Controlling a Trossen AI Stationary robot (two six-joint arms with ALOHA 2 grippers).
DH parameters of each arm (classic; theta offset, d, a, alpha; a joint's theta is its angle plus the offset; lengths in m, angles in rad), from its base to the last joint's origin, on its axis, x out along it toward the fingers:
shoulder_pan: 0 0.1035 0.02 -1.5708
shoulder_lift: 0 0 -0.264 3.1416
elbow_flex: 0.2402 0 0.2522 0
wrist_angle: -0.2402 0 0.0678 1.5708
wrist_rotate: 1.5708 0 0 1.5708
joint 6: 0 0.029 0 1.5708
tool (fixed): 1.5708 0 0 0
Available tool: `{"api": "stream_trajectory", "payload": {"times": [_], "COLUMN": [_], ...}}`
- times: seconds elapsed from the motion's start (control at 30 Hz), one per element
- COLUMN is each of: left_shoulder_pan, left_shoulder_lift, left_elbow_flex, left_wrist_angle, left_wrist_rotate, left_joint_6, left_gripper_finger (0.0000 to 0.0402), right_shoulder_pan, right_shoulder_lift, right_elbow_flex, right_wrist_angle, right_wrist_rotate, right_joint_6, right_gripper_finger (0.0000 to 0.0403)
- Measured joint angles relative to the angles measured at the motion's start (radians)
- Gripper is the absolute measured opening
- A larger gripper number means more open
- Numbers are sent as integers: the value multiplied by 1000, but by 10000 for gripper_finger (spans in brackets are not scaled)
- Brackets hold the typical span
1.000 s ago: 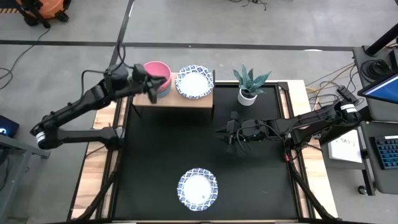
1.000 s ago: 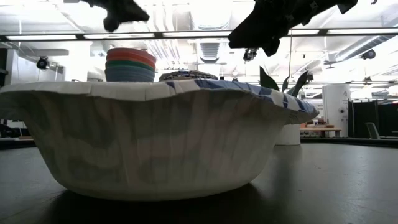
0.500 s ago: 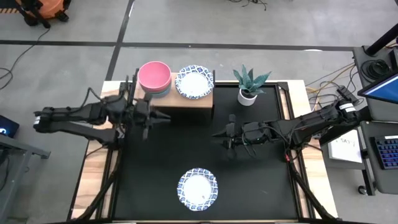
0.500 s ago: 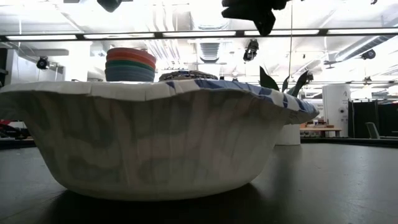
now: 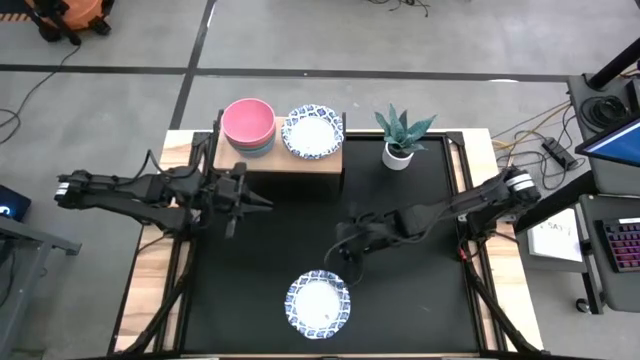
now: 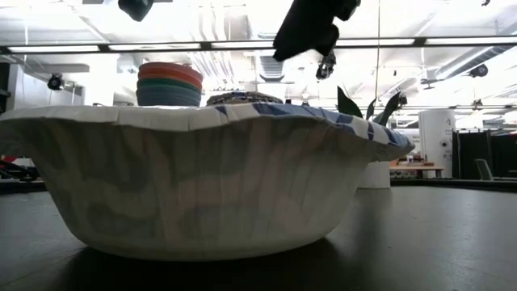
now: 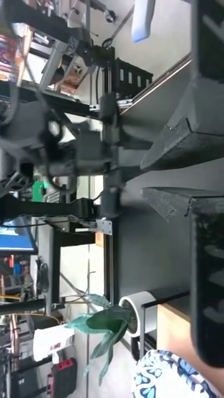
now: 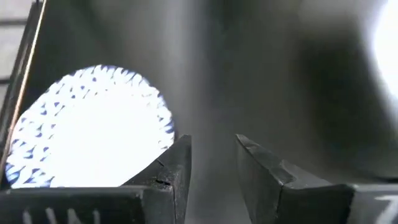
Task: Place and stack bowls onto a shelf
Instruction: Stack the white patterned bowl on top of the other white patterned bowl on the shelf
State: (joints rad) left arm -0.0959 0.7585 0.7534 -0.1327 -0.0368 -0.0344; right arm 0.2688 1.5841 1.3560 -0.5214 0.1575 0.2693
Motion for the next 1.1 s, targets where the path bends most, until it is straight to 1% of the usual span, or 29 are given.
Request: {"api": "stream_trajectory", "payload": {"times": [0.1, 0.2, 0.3, 0.43, 0.57, 0.73, 0.97, 1.1], "left_shoulder_pan": [0, 0, -1, -2, -2, -2, -2, -2], "left_shoulder_lift": [-3, -1, 1, 2, -6, -8, -10, -10], "left_elbow_flex": [-3, -5, -5, -19, -23, -34, -34, -34], "left_wrist_angle": [11, 17, 18, 50, 79, 80, 83, 84], "left_wrist_rotate": [0, 0, 0, 0, 0, 0, 0, 0], "left_joint_6": [5, 10, 10, 26, 29, 28, 34, 50], "left_gripper_finger": [37, 37, 37, 37, 37, 37, 37, 37], "right_shoulder_pan": [3, 6, 9, 11, 9, 11, 11, 11], "right_shoulder_lift": [66, 126, 181, 242, 286, 320, 342, 367], "right_elbow_flex": [65, 109, 136, 148, 148, 146, 146, 145], "right_wrist_angle": [-74, -93, -106, -120, -121, -121, -89, -57], "right_wrist_rotate": [-64, -82, -87, -99, -172, -216, -222, -243], "right_joint_6": [35, 58, 85, 114, 157, 210, 230, 235], "right_gripper_finger": [130, 154, 165, 164, 160, 160, 155, 155]}}
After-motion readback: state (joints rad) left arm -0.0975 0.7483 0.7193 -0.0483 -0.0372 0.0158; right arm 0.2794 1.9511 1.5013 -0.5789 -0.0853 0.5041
